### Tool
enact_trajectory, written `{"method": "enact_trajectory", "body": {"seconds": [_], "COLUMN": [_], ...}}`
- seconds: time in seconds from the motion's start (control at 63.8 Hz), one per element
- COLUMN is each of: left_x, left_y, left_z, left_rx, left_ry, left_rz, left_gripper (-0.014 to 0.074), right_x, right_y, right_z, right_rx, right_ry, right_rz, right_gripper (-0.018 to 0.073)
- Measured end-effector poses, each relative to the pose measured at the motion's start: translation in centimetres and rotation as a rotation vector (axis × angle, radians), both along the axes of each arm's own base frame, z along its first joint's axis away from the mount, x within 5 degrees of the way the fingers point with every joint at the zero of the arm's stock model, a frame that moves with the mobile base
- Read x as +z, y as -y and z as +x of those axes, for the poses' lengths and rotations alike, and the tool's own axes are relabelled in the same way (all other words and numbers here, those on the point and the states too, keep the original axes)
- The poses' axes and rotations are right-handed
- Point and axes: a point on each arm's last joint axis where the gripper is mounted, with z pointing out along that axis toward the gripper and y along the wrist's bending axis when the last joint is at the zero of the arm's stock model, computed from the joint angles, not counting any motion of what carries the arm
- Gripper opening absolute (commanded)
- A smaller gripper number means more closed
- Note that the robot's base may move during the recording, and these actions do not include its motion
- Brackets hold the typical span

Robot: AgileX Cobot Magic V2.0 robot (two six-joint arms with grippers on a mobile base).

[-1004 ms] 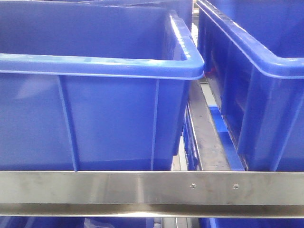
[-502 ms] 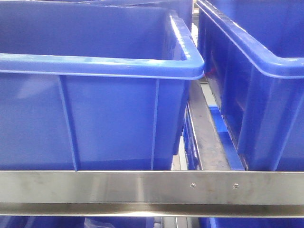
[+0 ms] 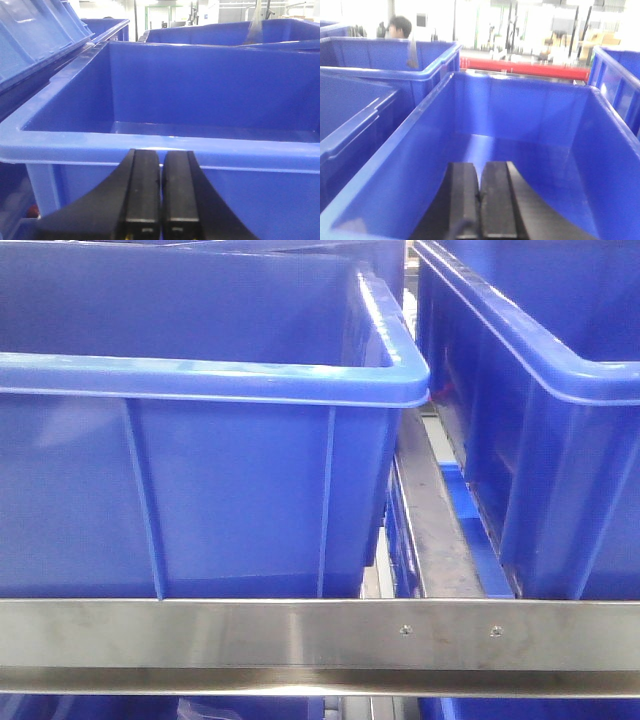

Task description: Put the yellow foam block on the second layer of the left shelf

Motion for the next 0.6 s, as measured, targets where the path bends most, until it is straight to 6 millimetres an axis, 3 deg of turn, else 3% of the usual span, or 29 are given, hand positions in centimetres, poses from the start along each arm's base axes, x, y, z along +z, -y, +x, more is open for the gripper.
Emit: {"method": "enact_trajectory", "body": {"seconds": [0.22, 0.596], "left_x": [0.0, 0.0], "left_y": [0.0, 0.0], "left_z": [0.0, 0.0], "left_rx": [0.000, 0.000], "left_ry": [0.000, 0.000], "left_rz": [0.000, 0.000], "left_gripper": [0.0124, 0.0124], "right_x": [-1.5, -1.6], "right_y": [0.0, 0.0], "right_z": [-0.8, -0.8], "right_rx": [0.009, 0.010], "right_ry": [-0.012, -0.020], "right_rz": [0.024, 0.026], "right_gripper": [0.0055, 0.0055]}}
